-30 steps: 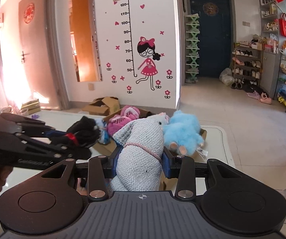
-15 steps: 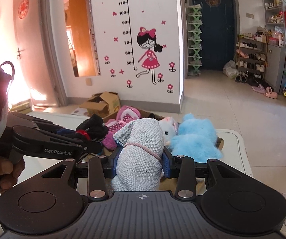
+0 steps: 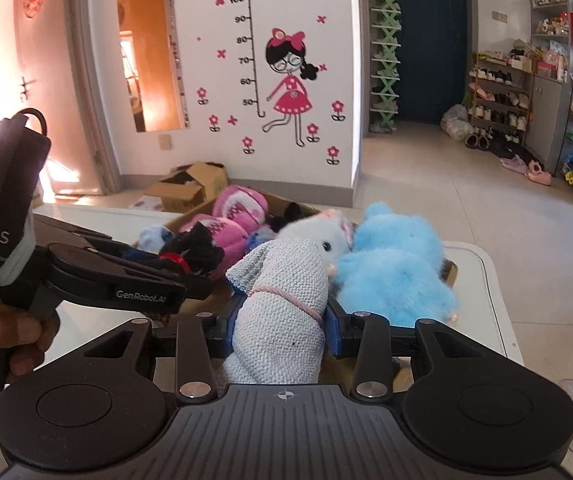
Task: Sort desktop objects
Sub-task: 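Lower both items into the box and open both tools, then withdraw both tools from the box toward the remaining plushes on the table, then move left tool to the black sock bundle while right tool reaches the blue knit bundle, then close left tool on the black sock bundle while right tool grasps the blue knit bundle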
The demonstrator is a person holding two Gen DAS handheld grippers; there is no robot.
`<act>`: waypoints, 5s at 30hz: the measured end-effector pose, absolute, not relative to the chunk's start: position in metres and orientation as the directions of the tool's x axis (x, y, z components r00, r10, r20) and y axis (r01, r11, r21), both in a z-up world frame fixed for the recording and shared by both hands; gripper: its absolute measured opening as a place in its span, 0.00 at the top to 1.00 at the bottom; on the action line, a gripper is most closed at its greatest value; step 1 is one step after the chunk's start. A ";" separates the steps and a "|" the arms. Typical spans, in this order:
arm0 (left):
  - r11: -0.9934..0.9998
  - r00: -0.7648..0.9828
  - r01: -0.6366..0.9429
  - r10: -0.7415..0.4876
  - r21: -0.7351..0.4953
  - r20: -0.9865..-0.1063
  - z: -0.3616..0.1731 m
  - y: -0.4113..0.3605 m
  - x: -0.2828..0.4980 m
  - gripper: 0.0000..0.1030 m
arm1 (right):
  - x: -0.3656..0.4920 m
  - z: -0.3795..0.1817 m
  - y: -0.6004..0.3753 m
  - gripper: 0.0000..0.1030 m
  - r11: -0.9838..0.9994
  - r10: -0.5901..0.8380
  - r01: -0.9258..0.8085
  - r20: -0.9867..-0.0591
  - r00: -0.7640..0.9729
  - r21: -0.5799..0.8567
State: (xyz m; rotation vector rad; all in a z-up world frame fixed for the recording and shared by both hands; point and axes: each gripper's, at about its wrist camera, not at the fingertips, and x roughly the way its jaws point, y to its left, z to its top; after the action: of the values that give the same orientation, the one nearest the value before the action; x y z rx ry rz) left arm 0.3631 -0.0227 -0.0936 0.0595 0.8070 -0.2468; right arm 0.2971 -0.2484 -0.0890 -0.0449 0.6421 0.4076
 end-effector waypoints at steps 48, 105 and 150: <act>0.975 0.637 0.220 -0.139 0.006 -0.758 -0.120 -0.032 0.370 0.31 | 0.312 -0.128 -0.244 0.34 0.922 0.238 -0.385 -0.714 0.659 -0.048; 0.962 0.599 0.273 -0.149 0.026 -0.787 -0.146 0.047 0.247 0.01 | 0.215 -0.117 -0.202 0.33 0.771 0.558 -0.608 -0.662 0.501 0.190; 0.978 0.625 0.209 -0.120 0.017 -0.772 -0.142 0.058 0.247 0.50 | 0.244 -0.146 -0.167 0.45 0.810 0.474 -0.569 -0.732 0.490 0.144</act>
State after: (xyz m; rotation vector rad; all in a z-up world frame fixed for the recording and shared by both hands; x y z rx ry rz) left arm 0.2465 0.0582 -0.1422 0.1092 0.8765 -0.1894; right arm 0.2445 -0.1670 -0.1463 -0.1227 0.8485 0.6352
